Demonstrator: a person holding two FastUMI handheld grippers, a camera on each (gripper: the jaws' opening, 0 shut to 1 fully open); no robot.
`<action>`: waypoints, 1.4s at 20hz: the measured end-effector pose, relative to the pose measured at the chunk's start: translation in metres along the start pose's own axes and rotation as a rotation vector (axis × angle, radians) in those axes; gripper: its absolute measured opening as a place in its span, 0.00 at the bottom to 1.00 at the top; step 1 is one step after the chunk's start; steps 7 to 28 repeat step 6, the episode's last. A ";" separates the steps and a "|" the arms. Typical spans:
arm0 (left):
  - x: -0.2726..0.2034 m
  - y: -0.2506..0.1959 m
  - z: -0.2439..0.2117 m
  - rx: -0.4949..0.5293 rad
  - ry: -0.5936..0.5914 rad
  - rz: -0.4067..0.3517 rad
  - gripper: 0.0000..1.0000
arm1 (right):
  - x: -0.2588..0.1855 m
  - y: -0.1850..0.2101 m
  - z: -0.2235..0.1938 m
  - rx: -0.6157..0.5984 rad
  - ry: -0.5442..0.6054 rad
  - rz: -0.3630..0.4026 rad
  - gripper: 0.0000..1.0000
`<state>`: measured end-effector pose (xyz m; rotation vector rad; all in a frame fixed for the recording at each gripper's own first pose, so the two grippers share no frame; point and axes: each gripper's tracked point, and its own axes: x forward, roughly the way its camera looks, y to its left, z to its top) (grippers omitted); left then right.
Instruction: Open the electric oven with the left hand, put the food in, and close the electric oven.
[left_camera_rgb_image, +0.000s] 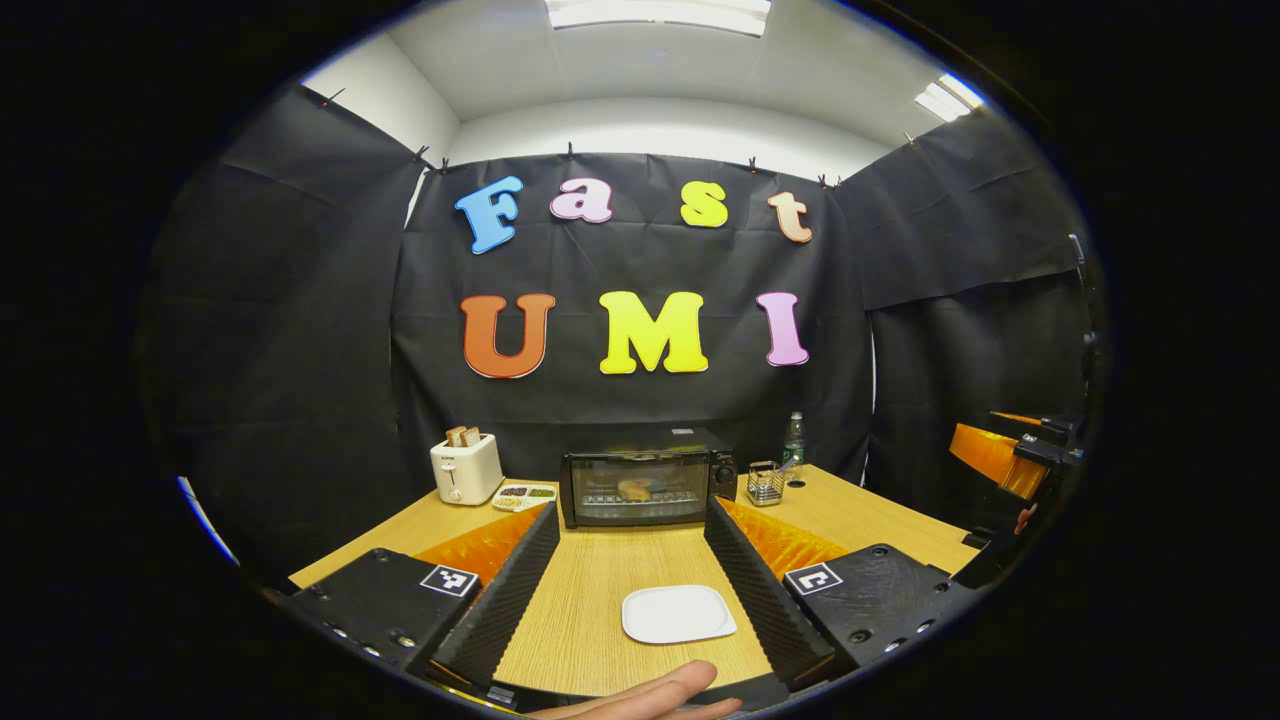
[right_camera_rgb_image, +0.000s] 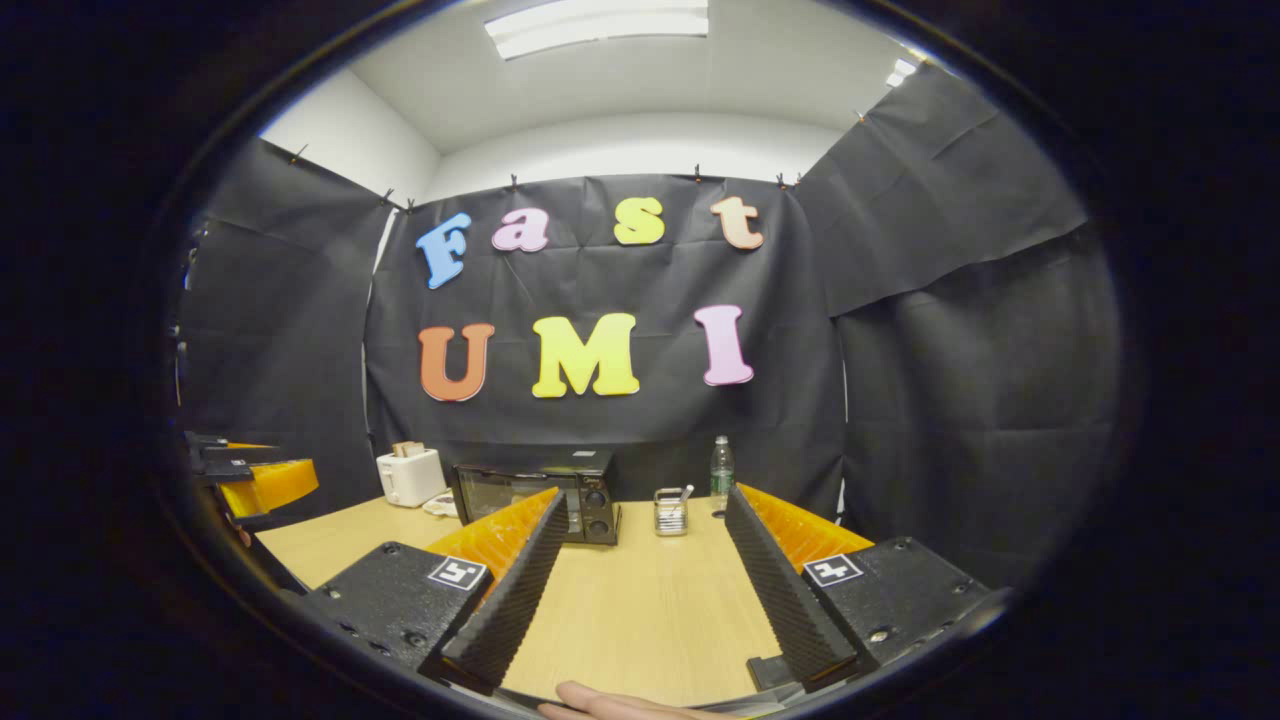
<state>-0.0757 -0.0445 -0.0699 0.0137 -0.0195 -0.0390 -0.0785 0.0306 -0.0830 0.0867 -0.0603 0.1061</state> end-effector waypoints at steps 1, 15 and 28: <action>-0.001 -0.002 0.002 -0.001 -0.002 -0.003 0.95 | 0.000 0.000 0.001 0.001 0.000 0.001 1.00; -0.004 -0.012 0.002 0.002 -0.011 -0.020 0.96 | 0.003 -0.006 0.002 0.001 -0.004 -0.009 1.00; -0.004 -0.012 0.002 0.002 -0.011 -0.020 0.96 | 0.003 -0.006 0.002 0.001 -0.004 -0.009 1.00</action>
